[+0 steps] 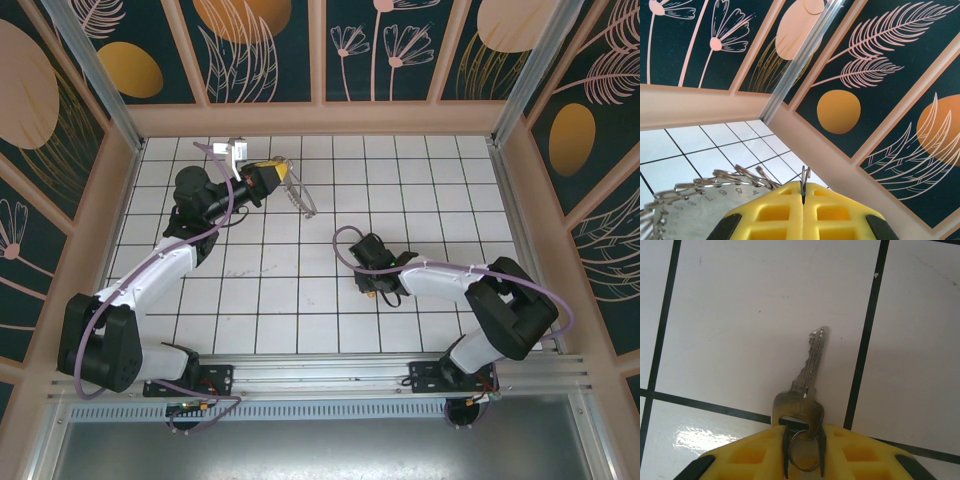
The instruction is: Put the keys on the keyring
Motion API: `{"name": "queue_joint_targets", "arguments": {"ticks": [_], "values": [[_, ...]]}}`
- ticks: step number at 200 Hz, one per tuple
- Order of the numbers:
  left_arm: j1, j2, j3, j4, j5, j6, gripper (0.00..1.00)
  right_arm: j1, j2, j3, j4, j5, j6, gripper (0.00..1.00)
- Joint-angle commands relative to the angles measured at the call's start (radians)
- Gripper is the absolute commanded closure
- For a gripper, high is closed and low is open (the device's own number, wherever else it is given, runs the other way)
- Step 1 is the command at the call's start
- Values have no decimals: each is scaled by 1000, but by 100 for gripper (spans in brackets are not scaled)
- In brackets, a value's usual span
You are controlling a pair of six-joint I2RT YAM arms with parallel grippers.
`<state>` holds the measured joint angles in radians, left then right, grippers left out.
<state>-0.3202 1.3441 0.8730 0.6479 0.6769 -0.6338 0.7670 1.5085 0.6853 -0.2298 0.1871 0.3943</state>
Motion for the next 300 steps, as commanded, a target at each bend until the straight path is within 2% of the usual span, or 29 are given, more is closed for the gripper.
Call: {"name": "queue_joint_targets", "arguments": {"ticks": [1,35,231,273,300], "values": [[-4,-28,14,67,23,-8,100,8,-1,24,-46,24,-5,77],[-3,-31,12,68,23,-8,100,8,-8,25,-56,21,-2,80],[-3,-26,8,81,26,-15,100,8,-46,3,-62,23,15,79],[-4,-22,9,85,26,-18,100,8,-43,-6,-58,23,17,88],[-3,-20,10,87,29,-22,100,8,-46,-3,-62,31,17,100]]}}
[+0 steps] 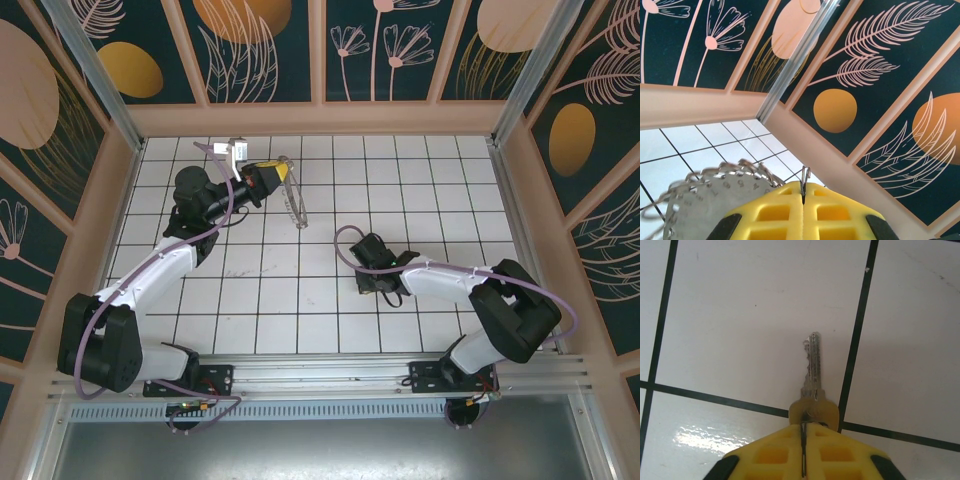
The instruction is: Put the keys on the keyring
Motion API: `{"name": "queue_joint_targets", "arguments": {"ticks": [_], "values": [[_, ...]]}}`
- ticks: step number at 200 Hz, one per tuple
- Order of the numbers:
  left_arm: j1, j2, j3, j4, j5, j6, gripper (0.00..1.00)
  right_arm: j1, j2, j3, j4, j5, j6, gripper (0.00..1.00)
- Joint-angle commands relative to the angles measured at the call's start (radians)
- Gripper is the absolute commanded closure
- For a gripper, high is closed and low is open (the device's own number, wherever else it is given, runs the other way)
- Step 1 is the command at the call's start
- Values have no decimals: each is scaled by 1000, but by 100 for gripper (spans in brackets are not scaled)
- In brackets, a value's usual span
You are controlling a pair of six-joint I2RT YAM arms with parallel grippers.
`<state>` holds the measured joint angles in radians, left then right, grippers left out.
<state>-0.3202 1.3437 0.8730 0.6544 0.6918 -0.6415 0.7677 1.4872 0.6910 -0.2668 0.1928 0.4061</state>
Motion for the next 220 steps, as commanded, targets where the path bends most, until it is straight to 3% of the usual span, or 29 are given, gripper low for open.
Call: {"name": "queue_joint_targets", "arguments": {"ticks": [1,42,114,220], "values": [[-4,-20,10,80,14,-14,100,7,-24,-9,-25,25,5,100],[-3,-16,12,79,23,-14,100,-5,-89,10,-32,15,2,100],[-5,-12,15,68,31,-6,100,-123,-296,20,30,-173,11,100],[-11,-5,20,63,82,27,100,-330,-447,-39,249,-574,92,100]]}}
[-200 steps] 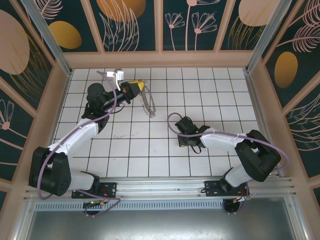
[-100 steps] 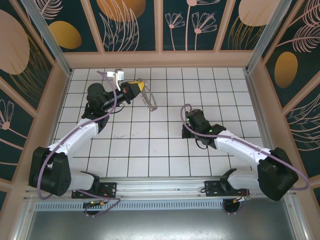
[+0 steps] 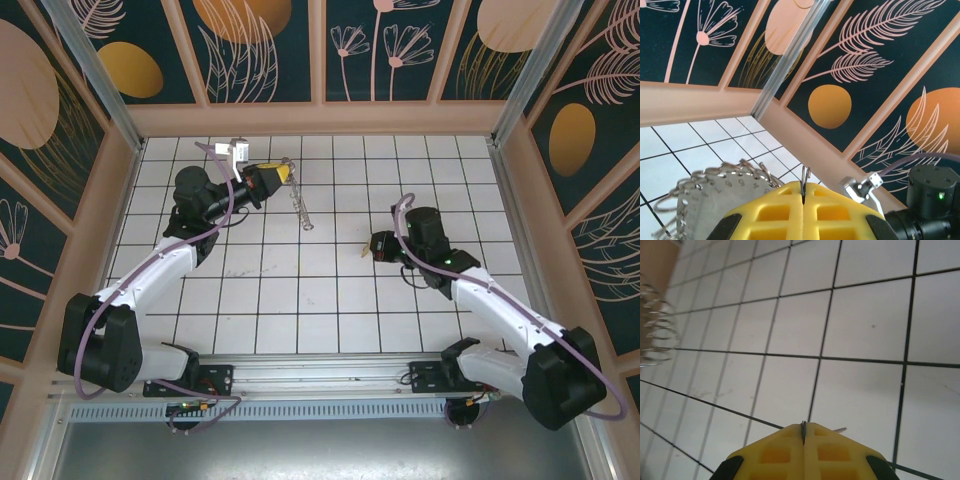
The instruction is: Put the keys on the keyring
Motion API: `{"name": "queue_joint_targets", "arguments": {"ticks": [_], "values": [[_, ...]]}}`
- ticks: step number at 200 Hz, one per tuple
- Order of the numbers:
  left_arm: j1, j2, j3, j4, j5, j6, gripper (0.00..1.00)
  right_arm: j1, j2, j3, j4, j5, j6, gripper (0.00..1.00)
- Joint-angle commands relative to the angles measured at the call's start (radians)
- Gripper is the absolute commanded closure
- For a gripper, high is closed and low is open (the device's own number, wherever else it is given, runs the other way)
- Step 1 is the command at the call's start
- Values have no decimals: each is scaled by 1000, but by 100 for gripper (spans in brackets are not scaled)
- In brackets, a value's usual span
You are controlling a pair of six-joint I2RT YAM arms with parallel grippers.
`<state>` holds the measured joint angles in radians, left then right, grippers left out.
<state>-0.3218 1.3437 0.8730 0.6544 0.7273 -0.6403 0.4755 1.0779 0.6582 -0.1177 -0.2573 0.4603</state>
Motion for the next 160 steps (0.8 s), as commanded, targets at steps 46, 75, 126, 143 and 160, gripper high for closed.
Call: {"name": "queue_joint_targets", "arguments": {"ticks": [46,75,126,143,160], "values": [[-34,18,51,35,119,84,100,-100,-44,36,177,-156,38,100],[-52,20,65,28,178,132,100,-131,-41,54,267,-164,47,100],[-105,46,136,-50,215,253,100,-168,-36,85,446,-183,48,100],[-115,62,165,-58,215,267,100,-184,-38,93,495,-206,52,100],[-123,74,193,-79,206,300,100,-193,-47,99,534,-235,48,100]]}}
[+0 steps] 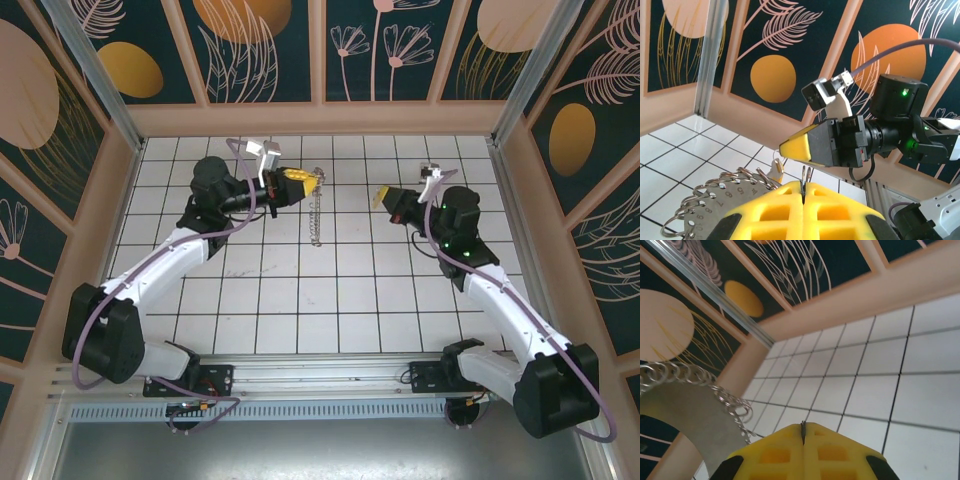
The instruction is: Put the keys on the keyring
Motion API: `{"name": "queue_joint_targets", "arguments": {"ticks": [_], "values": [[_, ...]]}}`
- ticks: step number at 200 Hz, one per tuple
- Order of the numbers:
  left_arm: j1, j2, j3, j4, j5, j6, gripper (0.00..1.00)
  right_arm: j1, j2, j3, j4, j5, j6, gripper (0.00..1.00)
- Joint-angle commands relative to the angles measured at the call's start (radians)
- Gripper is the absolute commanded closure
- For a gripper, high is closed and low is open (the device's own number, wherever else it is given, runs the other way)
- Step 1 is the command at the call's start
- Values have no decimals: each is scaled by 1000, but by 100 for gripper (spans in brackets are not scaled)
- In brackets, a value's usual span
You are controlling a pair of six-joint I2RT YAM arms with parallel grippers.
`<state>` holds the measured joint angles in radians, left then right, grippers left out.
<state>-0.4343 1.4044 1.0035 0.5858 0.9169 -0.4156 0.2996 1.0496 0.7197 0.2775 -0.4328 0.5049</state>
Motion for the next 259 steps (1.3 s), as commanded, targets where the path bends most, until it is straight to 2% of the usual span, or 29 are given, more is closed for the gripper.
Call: {"name": "queue_joint_targets", "arguments": {"ticks": [1,72,129,180,259], "values": [[-10,13,64,-11,16,77,100,-18,-19,38,142,-62,3,100],[-29,50,201,-182,-60,264,100,-30,-36,21,280,-210,-45,100],[-55,83,276,-303,-73,340,100,-29,-33,25,371,-336,-53,100],[-82,103,291,-325,-78,347,100,-12,-21,35,402,-385,-41,100],[-124,130,323,-368,-80,369,100,49,33,70,408,-360,-62,100]]}}
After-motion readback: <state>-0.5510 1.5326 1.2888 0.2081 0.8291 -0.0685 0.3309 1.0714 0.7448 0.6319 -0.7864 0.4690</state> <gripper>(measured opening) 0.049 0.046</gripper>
